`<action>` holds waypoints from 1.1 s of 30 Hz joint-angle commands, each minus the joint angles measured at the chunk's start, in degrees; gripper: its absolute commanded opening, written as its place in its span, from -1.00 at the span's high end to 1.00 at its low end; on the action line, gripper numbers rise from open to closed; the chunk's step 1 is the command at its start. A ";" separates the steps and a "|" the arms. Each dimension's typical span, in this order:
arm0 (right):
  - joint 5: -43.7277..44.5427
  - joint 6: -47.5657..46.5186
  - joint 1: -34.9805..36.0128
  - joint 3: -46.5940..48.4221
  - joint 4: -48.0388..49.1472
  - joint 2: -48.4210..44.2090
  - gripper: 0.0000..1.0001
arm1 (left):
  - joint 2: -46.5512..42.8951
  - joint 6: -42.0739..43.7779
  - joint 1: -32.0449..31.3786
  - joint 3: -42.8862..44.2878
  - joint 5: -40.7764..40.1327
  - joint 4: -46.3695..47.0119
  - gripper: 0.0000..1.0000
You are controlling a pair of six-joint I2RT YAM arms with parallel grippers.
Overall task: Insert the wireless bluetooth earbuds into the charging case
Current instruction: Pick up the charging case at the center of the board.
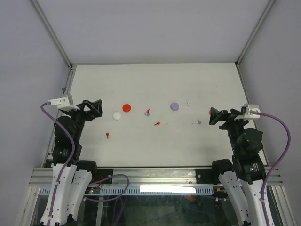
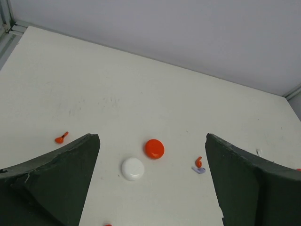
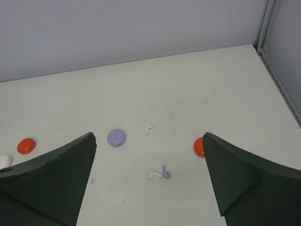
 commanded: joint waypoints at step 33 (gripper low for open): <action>-1.30 0.53 -0.45 -0.03 2.26 -0.72 -0.98 | 48.22 -17.17 -17.50 21.40 -9.90 -12.30 -0.98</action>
